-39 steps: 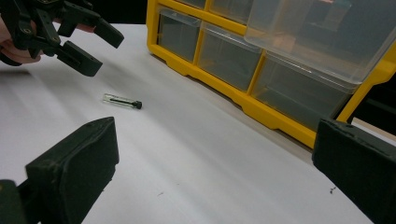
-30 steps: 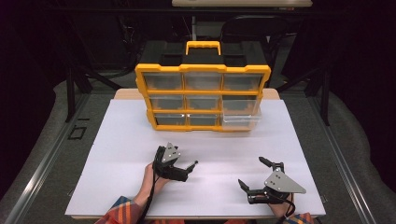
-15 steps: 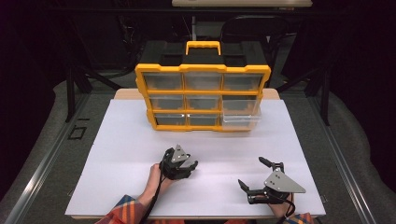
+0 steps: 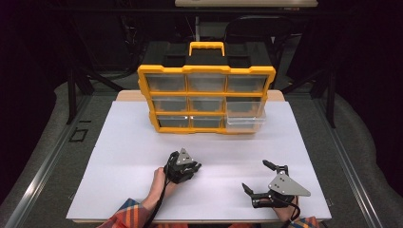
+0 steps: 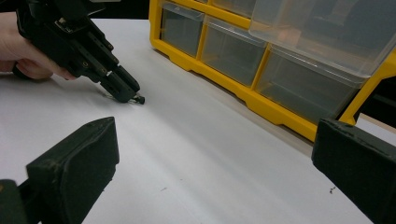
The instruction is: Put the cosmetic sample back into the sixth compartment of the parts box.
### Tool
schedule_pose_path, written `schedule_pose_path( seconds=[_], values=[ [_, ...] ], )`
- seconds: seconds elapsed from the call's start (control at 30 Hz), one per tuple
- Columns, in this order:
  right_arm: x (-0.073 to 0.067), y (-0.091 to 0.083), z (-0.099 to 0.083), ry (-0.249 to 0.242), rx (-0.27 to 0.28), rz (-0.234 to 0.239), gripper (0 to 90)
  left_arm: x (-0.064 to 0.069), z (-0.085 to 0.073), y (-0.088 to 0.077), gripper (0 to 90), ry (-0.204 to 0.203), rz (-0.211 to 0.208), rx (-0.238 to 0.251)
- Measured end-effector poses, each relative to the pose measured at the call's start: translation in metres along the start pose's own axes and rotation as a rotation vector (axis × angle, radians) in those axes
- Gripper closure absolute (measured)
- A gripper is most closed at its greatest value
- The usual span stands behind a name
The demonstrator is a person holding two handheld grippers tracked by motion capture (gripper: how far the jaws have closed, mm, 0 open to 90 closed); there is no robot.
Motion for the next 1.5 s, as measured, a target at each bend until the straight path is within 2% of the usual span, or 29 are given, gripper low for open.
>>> schedule_pose_path(
  seconds=[0.2, 0.57, 0.87, 1.5],
  values=[
    [0.000, 0.000, -0.001, 0.000, -0.004, -0.004, 0.2, 0.001, 0.000, 0.000, 79.9, -0.021, 0.002, 0.007],
    [0.000, 0.000, 0.000, 0.001, -0.002, -0.006, 0.1, -0.001, 0.002, -0.005, 79.9, -0.034, 0.008, 0.030],
    [0.001, -0.001, 0.000, 0.002, 0.000, -0.008, 0.2, -0.012, 0.005, -0.011, 79.9, -0.046, 0.024, 0.055],
    [0.000, 0.002, -0.002, 0.000, -0.010, -0.002, 0.2, -0.023, 0.018, -0.016, 79.9, -0.067, 0.014, 0.112]
  ],
)
Point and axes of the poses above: each handheld gripper's, and its own axes: y roughly forward along the jaws, z roughly out of its top, x roughly to its right, the point moved 10 cm from there along y, roughly forward along the jaws, and after that the axes turned 8 degrees about y, right-handed, at the moved point
